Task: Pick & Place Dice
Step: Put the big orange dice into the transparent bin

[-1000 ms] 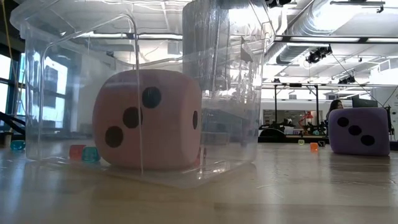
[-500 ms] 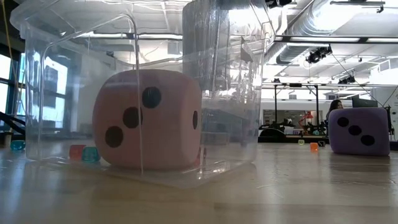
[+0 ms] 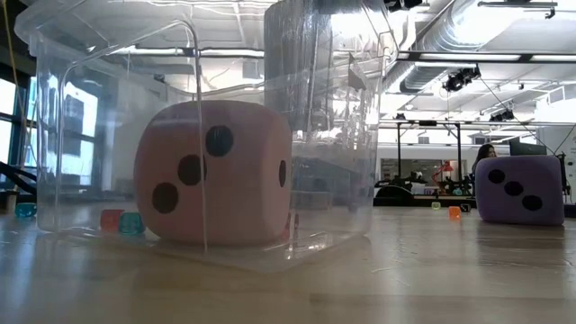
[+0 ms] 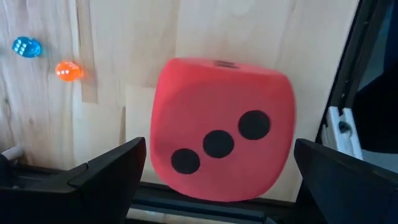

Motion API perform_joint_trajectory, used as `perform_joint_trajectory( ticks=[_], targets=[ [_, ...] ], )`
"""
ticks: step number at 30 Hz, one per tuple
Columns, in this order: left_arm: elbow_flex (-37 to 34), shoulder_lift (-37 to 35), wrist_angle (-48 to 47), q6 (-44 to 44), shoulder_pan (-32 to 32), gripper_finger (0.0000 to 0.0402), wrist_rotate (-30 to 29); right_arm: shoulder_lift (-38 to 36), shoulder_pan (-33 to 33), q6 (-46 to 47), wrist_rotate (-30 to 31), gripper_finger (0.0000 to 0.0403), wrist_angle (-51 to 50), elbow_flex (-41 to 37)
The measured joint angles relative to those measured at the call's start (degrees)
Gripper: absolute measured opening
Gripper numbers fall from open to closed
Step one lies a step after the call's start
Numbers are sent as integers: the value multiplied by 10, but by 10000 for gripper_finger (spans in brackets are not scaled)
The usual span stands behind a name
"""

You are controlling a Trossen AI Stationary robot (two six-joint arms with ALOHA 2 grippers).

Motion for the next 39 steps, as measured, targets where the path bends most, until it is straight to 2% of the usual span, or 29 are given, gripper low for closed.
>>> perform_joint_trajectory(
  ticks=[11, 21, 39],
  targets=[
    [-1, 0, 3, 4, 0, 400, -9, 0, 0, 0, -21, 192, 0, 0],
    [-49, -2, 61, 9, 0, 400, -10, 0, 0, 0, -27, 192, 0, 0],
    [-51, -1, 61, 20, 2, 400, -6, 0, -11, 14, -44, 192, -21, 0]
  ],
)
